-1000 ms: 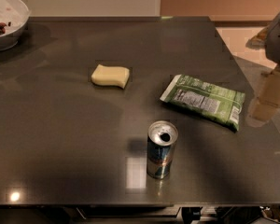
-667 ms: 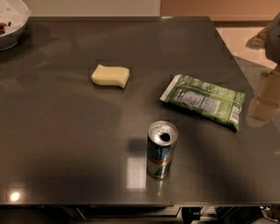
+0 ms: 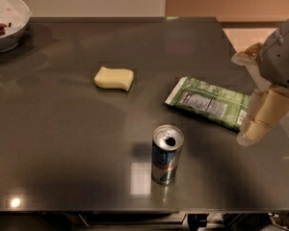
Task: Knock redbull can over
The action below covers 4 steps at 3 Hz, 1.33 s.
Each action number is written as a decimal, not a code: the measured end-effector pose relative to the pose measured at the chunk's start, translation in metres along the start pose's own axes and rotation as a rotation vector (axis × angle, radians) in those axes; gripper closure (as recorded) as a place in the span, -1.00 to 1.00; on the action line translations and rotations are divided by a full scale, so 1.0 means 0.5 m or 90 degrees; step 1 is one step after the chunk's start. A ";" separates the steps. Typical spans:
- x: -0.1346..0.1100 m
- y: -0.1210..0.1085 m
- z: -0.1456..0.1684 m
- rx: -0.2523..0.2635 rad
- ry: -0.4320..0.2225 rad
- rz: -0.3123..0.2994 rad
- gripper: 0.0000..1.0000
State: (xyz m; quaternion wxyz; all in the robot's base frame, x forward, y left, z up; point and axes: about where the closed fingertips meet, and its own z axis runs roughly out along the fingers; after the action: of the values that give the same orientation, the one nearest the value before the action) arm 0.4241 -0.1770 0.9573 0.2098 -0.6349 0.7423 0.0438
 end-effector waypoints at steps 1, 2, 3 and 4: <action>-0.043 0.048 0.037 -0.029 -0.090 -0.024 -1.00; -0.076 0.094 0.069 -0.051 -0.149 -0.045 -1.00; -0.101 0.133 0.102 -0.079 -0.185 -0.065 -1.00; -0.119 0.162 0.127 -0.100 -0.210 -0.080 -1.00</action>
Offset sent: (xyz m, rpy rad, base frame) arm -0.0516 0.0823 -0.0465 0.3166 0.0237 0.2146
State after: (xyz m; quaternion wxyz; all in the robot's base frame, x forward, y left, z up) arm 0.3685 -0.0858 0.9052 0.2809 -0.6787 0.6509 0.1918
